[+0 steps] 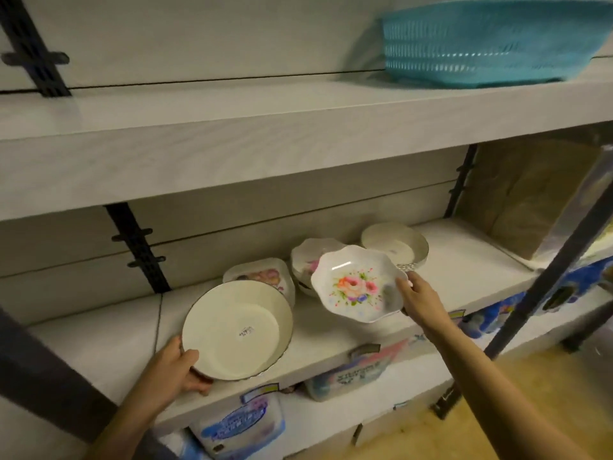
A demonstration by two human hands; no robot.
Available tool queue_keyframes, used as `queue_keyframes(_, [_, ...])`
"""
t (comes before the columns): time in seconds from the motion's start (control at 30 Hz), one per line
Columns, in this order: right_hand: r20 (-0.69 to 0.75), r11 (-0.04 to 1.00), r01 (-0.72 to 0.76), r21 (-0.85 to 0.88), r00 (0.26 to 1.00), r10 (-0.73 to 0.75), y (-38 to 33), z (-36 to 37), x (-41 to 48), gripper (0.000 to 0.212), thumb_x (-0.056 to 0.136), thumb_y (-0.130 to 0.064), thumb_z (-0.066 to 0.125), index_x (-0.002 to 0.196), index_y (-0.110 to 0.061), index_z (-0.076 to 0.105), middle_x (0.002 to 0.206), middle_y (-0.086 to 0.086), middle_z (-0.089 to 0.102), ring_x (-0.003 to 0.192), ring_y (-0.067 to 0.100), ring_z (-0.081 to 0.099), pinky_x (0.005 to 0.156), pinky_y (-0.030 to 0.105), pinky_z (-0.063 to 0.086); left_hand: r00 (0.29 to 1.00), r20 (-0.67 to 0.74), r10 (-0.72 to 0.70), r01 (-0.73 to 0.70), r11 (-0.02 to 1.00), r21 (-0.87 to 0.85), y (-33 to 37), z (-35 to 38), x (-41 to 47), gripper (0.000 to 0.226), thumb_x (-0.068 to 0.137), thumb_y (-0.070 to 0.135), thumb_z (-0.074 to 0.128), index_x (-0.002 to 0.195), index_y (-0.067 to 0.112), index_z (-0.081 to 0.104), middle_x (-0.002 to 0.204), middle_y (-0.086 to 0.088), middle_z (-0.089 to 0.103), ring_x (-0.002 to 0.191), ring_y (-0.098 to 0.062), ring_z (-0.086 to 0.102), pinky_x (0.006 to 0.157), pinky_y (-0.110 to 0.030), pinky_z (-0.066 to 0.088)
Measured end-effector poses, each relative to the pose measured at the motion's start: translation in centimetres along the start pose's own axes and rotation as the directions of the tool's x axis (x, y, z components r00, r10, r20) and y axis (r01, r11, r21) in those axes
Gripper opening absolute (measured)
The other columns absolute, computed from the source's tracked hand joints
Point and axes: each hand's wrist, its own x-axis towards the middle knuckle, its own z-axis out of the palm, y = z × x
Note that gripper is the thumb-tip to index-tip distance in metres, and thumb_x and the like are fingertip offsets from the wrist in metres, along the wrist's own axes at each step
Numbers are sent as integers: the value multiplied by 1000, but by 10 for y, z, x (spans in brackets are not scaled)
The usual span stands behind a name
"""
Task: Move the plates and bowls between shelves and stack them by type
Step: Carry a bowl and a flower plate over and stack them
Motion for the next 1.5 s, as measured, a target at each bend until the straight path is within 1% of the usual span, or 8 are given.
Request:
queue_keyframes(0.13, [60, 996, 82, -45, 995, -79, -4, 1, 58, 36, 98, -31, 37, 116, -3, 51, 94, 12, 61, 81, 30, 57, 74, 48, 51, 994, -88, -67, 68, 998, 13, 12, 19, -2, 29, 88, -4, 50, 116, -6, 42, 94, -18, 57, 55, -10, 64, 46, -16, 51])
queue_keyframes(0.23, [97, 990, 128, -66, 988, -121, -9, 5, 96, 38, 97, -32, 38, 116, -3, 53, 80, 9, 60, 86, 35, 60, 85, 53, 51, 980, -158, -124, 110, 989, -96, 19, 32, -5, 16, 93, 2, 42, 109, 2, 43, 83, -19, 62, 58, -30, 67, 50, -31, 58])
queue_keyframes(0.4, [192, 955, 222, -197, 964, -184, -15, 18, 137, 39, 99, -28, 34, 115, 3, 53, 109, 29, 63, 102, 44, 56, 74, 35, 35, 959, -211, -191, 178, 981, -77, 29, 44, -10, 4, 93, 9, 44, 94, 7, 48, 92, -26, 65, 83, -41, 65, 88, -56, 51])
queue_keyframes(0.57, [278, 916, 242, -318, 948, -154, -17, 37, 163, 44, 99, -33, 35, 115, 2, 56, 118, 28, 61, 109, 43, 55, 85, 38, 42, 958, -206, -200, 186, 979, -82, 38, 54, -14, 11, 94, 8, 44, 103, 2, 45, 84, -18, 64, 70, -21, 70, 76, -35, 59])
queue_keyframes(0.7, [353, 869, 226, -441, 933, -64, -19, 43, 173, 47, 98, -38, 34, 122, -2, 54, 125, 24, 58, 115, 39, 54, 92, 37, 42, 951, -209, -227, 202, 970, -135, 45, 53, -12, 16, 94, 9, 44, 109, 3, 44, 93, -26, 64, 83, -42, 66, 87, -53, 52])
queue_keyframes(0.97, [479, 810, 368, -456, 869, -125, -19, 35, 167, 45, 98, -42, 32, 129, -17, 52, 130, 16, 52, 113, 35, 54, 92, 36, 43, 977, -163, -140, 123, 986, -113, 62, 69, 8, 14, 94, 5, 41, 108, 4, 45, 77, -21, 66, 66, -33, 67, 62, -36, 57])
queue_keyframes(1.2, [520, 744, 460, -485, 835, -178, 0, -30, 160, 32, 95, -33, 43, 118, -21, 60, 123, 7, 56, 109, 27, 57, 93, 34, 44, 995, -100, -27, 14, 992, -123, 96, 116, 36, 19, 94, 3, 41, 112, 6, 42, 67, -17, 66, 44, -17, 66, 43, -23, 56])
queue_keyframes(1.5, [518, 706, 472, -528, 838, -172, 49, -145, 199, 26, 94, -36, 45, 110, -28, 63, 116, -5, 63, 94, 18, 62, 81, 31, 48, 989, -146, 32, -53, 988, -148, 157, 222, 63, 21, 91, 5, 42, 112, 7, 44, 64, -18, 70, 44, -20, 67, 51, -25, 58])
